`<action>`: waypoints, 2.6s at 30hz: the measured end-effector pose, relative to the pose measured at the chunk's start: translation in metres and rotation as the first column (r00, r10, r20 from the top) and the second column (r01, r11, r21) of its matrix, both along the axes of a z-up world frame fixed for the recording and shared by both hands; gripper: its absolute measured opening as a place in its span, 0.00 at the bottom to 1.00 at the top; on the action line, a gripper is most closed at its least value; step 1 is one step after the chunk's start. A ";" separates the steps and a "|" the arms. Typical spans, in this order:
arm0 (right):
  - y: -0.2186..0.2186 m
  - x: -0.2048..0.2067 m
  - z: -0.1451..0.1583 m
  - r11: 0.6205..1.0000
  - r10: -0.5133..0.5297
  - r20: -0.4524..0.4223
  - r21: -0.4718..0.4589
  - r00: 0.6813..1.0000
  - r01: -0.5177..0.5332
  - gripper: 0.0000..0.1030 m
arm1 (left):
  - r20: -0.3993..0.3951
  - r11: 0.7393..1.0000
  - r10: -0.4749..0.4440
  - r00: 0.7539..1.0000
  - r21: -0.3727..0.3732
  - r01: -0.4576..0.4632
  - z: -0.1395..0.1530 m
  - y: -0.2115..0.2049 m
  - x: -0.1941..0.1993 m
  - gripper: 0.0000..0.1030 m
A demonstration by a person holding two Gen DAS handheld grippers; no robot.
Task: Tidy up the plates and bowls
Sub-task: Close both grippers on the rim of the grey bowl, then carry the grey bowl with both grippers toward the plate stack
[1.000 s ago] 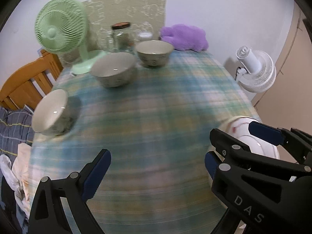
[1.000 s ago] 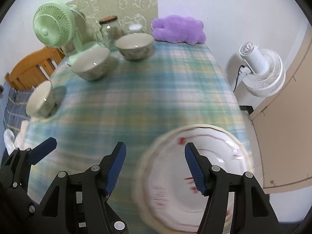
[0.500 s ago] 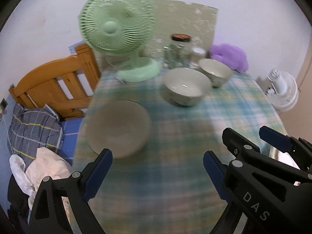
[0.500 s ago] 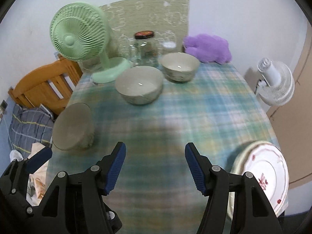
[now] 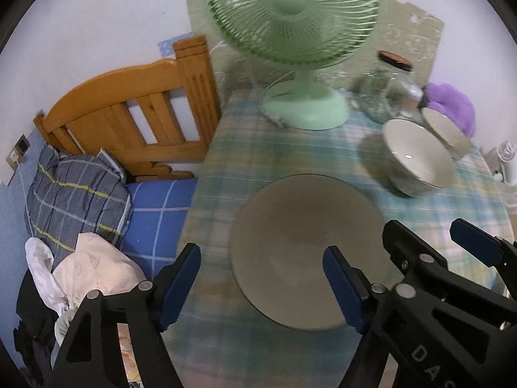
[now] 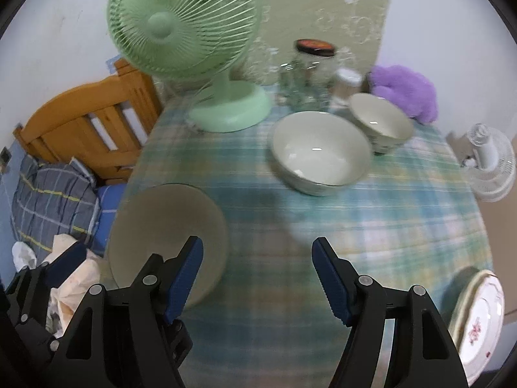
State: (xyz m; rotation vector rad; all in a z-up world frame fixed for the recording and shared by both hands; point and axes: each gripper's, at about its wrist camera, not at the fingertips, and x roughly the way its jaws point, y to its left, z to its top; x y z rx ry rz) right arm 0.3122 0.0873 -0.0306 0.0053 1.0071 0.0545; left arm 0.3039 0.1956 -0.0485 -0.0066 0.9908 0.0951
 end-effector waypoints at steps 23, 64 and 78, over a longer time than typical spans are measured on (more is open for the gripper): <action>0.025 0.029 -0.046 1.000 -0.003 -0.077 -0.019 0.997 0.001 0.16 | -0.079 0.999 -0.039 0.996 -0.022 0.037 -0.039 0.012 0.026 0.20; -0.155 -0.111 -0.013 0.995 -0.092 -0.148 -0.044 0.985 0.087 0.15 | -0.141 0.983 -0.172 0.975 -0.091 0.160 -0.015 -0.164 -0.096 0.20; -0.188 -0.133 -0.035 0.997 -0.076 -0.223 -0.050 0.972 0.067 0.15 | -0.195 0.984 -0.169 0.966 -0.096 0.153 -0.032 -0.192 -0.120 0.20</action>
